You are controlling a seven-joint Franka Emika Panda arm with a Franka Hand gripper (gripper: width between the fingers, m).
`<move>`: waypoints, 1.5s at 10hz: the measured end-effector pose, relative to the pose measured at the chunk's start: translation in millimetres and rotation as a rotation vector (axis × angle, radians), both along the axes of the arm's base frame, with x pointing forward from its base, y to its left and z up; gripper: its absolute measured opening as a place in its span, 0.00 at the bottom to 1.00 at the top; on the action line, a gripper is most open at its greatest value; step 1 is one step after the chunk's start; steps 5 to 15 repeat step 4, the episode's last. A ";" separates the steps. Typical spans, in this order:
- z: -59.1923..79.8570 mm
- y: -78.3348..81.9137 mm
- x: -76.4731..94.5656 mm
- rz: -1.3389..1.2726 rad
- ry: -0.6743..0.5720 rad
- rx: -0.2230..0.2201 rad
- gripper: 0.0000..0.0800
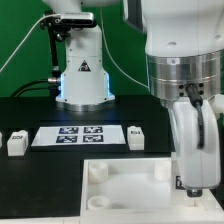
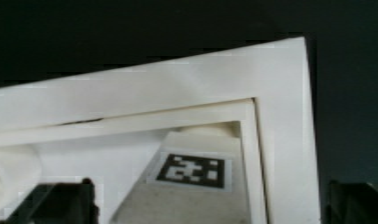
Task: Assemble one leg
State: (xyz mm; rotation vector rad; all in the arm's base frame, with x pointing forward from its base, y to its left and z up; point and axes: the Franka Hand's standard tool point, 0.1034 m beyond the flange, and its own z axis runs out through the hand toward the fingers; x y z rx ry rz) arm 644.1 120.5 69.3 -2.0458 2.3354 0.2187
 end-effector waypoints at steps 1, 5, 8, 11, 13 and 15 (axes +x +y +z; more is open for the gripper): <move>-0.1 -0.1 -0.1 0.100 -0.012 0.006 0.81; -0.1 0.7 -0.2 0.151 -0.019 0.011 0.81; -0.1 0.7 -0.2 0.151 -0.019 0.011 0.81; -0.1 0.7 -0.2 0.151 -0.019 0.011 0.81; -0.1 0.7 -0.2 0.151 -0.019 0.011 0.81; -0.1 0.7 -0.2 0.151 -0.019 0.011 0.81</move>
Offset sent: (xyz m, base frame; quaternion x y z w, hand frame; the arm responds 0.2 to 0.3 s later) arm 0.0000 0.0000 0.0000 0.0000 0.0000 0.0000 1.0000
